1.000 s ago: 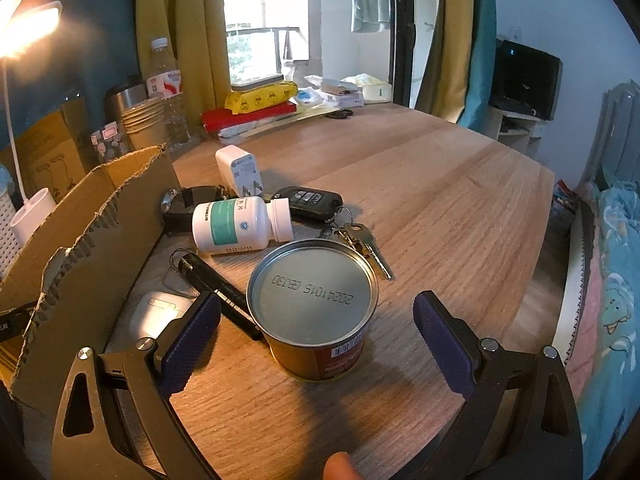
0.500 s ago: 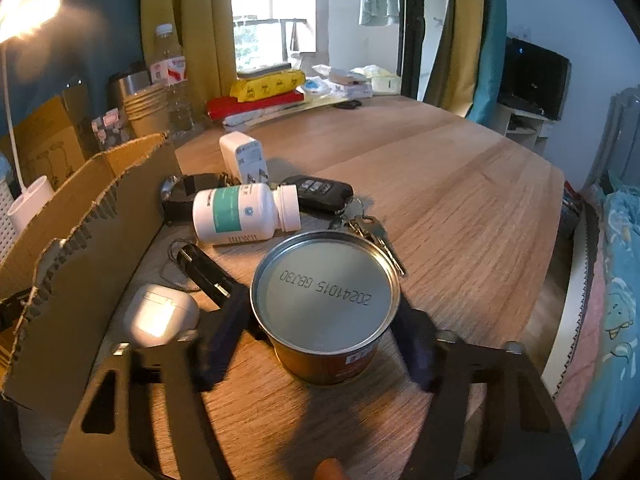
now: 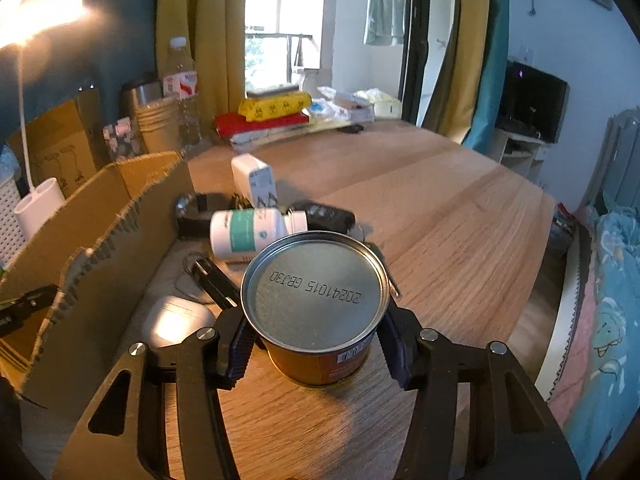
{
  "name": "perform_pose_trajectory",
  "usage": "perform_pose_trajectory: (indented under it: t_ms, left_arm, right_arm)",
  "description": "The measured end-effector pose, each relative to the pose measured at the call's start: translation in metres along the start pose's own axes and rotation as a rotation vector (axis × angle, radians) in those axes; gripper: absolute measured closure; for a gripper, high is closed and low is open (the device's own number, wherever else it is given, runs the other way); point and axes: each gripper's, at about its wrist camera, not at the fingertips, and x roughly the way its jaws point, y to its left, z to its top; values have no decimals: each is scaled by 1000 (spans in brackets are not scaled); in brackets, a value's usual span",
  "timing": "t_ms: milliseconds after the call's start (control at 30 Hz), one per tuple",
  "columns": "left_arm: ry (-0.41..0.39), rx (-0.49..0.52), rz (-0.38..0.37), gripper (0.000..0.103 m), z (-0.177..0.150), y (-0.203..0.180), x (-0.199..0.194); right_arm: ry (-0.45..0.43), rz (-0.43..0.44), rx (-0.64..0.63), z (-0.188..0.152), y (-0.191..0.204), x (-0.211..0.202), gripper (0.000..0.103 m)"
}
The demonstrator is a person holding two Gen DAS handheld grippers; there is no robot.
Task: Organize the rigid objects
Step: 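Lift the tin can with the right gripper and lower it into the box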
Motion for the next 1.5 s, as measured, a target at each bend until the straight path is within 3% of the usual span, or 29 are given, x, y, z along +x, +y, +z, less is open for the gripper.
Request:
perform_pose_trajectory:
  t_ms: [667,1267,1500]
  left_arm:
    - [0,4,2,86,0,0,0]
    - [0,4,3,86,0,-1,0]
    - [1,5,3,86,0,-1,0]
  right_arm:
    - [-116,79,-62,27,46,-65,46]
    - [-108,326,-125,34,110,-80,46]
    - [-58,371,-164,25,135,-56,46]
